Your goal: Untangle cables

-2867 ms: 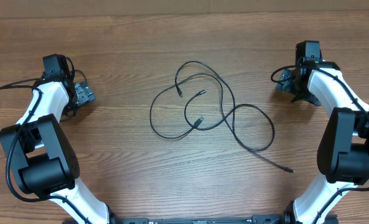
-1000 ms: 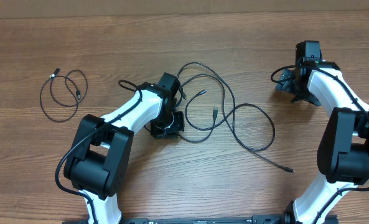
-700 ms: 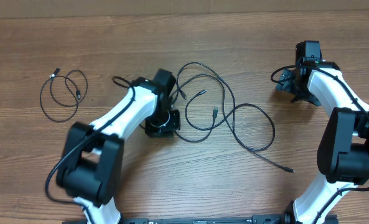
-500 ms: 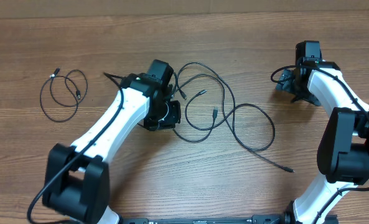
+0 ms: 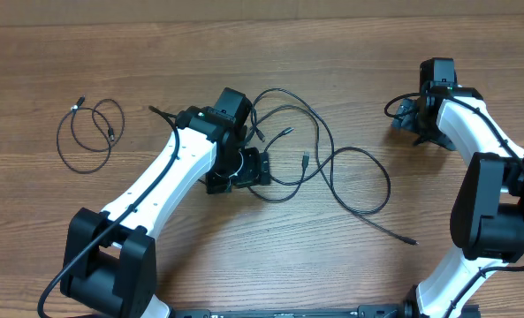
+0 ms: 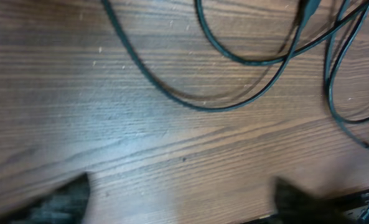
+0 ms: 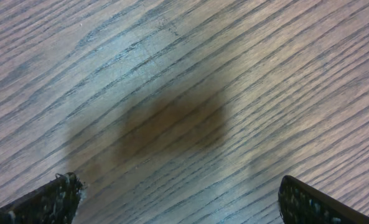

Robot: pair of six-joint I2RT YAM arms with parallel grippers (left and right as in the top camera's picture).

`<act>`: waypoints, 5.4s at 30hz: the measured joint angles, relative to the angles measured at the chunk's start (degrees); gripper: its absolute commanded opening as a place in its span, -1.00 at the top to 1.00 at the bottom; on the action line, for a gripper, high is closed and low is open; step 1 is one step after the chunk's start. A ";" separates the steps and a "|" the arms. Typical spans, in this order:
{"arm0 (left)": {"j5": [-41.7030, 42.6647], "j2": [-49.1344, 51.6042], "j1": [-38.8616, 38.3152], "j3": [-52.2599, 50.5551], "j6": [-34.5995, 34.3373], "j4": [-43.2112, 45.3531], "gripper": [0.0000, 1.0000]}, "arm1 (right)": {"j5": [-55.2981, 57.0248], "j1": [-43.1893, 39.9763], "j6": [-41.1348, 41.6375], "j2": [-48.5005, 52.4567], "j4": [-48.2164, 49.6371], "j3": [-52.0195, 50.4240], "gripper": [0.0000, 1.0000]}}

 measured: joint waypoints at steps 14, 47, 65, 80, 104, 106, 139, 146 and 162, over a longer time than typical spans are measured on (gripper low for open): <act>-0.02 0.00 0.00 0.00 -0.17 5.68 -0.99 | 0.02 0.00 -0.04 0.00 -0.04 0.00 -1.00; -13.70 0.00 0.02 -0.55 -6.99 9.86 -0.99 | 0.02 0.00 -0.02 0.00 -0.04 0.00 -0.99; -27.28 0.04 0.00 -0.79 -2.75 8.00 0.92 | -43.63 0.76 3.28 0.00 -11.69 -0.31 0.92; -35.28 0.04 3.58 -0.79 1.79 5.62 0.90 | -36.57 17.29 15.87 0.00 -9.49 -2.91 0.92; -31.32 0.04 13.27 -0.83 0.33 4.50 0.74 | -35.26 37.90 29.90 -1.90 17.51 -13.00 0.90; -31.30 0.04 13.27 -0.83 0.33 4.50 0.74 | -38.07 36.83 27.98 -1.81 15.41 -11.15 0.85; -28.68 0.04 13.27 -0.90 0.31 4.81 0.81 | -16.02 13.03 20.65 -4.66 -18.40 -4.72 0.71; -28.55 0.04 13.27 -0.90 0.31 4.81 0.80 | -20.26 15.47 21.51 -5.18 -10.69 -12.90 0.70; -28.52 0.04 13.27 -0.90 0.31 4.81 0.81 | -29.07 27.17 21.51 -7.19 -8.68 -16.61 0.63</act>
